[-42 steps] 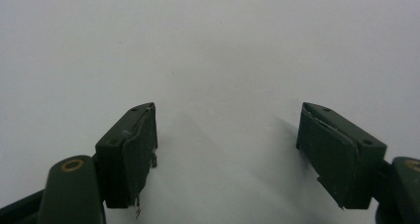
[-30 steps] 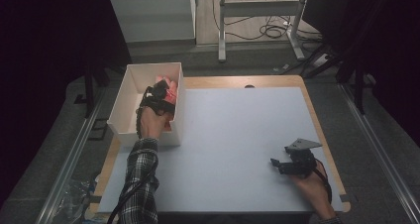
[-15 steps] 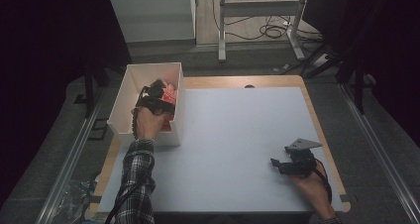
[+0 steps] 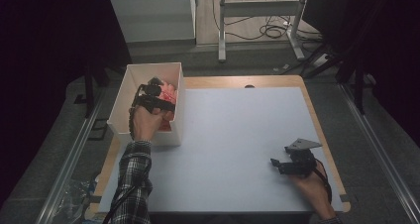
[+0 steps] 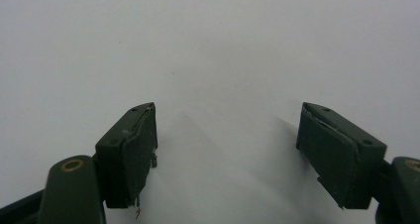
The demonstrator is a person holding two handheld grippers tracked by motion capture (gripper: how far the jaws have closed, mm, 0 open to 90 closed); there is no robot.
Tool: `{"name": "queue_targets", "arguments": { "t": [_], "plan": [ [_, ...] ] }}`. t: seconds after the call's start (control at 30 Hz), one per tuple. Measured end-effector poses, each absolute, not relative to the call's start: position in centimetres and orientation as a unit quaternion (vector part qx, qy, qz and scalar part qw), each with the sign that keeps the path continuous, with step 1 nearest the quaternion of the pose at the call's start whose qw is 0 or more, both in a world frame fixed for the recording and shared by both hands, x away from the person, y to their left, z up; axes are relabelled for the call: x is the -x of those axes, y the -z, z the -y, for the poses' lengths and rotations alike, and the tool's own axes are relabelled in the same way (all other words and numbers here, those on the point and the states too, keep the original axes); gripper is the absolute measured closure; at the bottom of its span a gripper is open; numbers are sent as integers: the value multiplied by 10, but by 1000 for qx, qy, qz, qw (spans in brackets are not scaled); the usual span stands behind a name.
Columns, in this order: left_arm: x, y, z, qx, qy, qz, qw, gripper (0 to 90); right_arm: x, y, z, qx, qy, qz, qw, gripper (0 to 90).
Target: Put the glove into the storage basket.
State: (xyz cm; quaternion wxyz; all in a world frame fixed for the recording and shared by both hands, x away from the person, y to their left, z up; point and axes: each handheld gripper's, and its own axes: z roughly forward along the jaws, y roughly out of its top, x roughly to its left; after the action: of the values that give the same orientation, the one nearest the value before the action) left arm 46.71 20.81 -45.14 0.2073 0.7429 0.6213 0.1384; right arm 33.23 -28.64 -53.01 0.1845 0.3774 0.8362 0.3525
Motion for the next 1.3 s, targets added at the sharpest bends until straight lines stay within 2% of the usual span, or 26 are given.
{"name": "queue_targets", "arguments": {
  "t": [0.63,1.3],
  "plan": [
    [-448,428,-214,-744,-166,-602,237,50,-332,530,286,-377,-352,-836,185,239],
    [-391,418,-227,-749,-194,-572,274,40,-332,530,286,-377,-352,-836,185,239]
  ]
}}
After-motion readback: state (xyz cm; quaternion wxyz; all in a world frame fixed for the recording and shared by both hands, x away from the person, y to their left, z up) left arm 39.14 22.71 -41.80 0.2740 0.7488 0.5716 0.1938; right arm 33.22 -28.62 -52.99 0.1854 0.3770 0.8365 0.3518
